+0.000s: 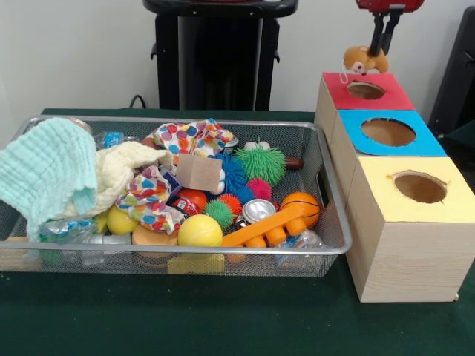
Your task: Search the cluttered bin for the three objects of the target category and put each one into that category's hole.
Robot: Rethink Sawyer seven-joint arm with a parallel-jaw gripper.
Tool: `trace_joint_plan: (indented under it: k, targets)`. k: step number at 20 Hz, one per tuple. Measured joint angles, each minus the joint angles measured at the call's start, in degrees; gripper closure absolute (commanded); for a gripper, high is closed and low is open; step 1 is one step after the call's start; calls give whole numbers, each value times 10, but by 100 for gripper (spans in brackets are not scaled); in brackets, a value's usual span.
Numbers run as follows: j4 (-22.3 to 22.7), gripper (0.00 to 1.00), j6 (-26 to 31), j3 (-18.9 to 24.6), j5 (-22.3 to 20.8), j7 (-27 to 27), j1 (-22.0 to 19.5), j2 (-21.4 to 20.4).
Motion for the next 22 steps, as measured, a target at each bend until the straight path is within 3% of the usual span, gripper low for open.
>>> trace_joint_plan:
  k: [5,6,22]
  targets:
    - [0,100,-2,-8,1,0,5,11]
    - [0,0,-2,-9,1,0,5,12]
    - [0,0,-2,-24,5,0,8,13]
